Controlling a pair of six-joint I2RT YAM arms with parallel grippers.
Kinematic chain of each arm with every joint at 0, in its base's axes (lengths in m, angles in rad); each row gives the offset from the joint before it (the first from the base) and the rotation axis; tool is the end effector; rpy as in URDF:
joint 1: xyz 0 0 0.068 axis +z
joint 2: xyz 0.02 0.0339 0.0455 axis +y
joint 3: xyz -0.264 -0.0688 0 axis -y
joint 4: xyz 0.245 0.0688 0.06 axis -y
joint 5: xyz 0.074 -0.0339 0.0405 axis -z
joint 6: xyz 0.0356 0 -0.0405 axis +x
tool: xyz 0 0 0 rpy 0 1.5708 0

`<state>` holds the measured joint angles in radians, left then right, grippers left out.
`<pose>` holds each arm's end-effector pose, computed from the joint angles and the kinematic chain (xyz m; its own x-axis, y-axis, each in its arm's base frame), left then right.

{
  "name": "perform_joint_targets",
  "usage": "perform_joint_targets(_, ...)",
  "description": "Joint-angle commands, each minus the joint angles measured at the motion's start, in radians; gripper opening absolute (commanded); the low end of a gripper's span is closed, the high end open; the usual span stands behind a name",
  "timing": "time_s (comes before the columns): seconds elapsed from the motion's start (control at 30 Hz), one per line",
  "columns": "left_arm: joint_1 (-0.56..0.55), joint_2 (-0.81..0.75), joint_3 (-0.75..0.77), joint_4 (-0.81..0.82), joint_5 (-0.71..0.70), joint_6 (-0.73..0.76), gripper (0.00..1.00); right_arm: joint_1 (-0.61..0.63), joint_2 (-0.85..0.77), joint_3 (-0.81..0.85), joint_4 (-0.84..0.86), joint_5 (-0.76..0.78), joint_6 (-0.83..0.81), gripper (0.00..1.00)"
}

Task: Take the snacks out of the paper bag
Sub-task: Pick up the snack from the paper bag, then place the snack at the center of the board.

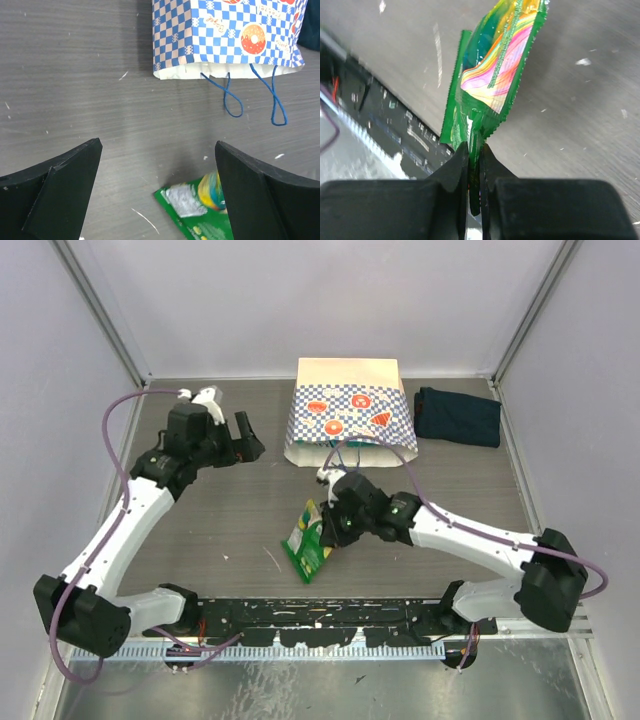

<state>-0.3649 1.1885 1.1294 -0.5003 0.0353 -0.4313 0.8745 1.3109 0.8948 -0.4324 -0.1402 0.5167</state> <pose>0.2448 -0.0949 0.3457 -0.6111 -0.2138 -0.7621 0.1421 0.9176 -0.3713 0.1711 0.2124 0.2425 -0.8230 -0.2218 -0.5230 -0.4743 0.7749 0.4178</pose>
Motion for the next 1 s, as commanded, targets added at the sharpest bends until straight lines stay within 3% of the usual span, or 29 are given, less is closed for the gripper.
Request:
perform_joint_targets(0.0,0.110,-0.036,0.065,-0.124,0.205,-0.101,0.98,0.128,-0.084,0.058,-0.070,-0.008,-0.210,0.01)
perform_joint_targets(0.17,0.203,-0.057,0.099,-0.179,0.140,-0.116,0.98,0.199,0.011,0.243,-0.087,0.123,-0.357,0.01)
perform_joint_targets(0.27,0.290,-0.055,0.117,-0.210,0.185,-0.124,0.98,0.200,0.098,0.343,-0.001,0.260,-0.495,0.01)
perform_joint_targets(0.5,0.635,-0.020,0.050,-0.146,0.542,-0.300,0.98,0.161,0.390,0.521,0.372,0.302,-0.916,0.01)
perform_joint_targets(0.6,0.758,-0.015,0.011,-0.119,0.621,-0.363,0.98,0.116,0.543,0.644,0.468,0.309,-1.073,0.01)
perform_joint_targets(0.7,0.775,-0.028,0.003,-0.104,0.600,-0.384,0.98,0.078,0.701,0.741,0.617,0.323,-1.236,0.01)
perform_joint_targets(0.87,0.773,-0.045,0.024,-0.151,0.517,-0.333,0.98,0.071,0.901,0.748,1.082,0.349,-1.585,0.01)
perform_joint_targets(0.97,0.772,-0.053,0.019,-0.164,0.489,-0.307,0.98,0.092,0.960,0.765,1.085,0.388,-1.615,0.01)
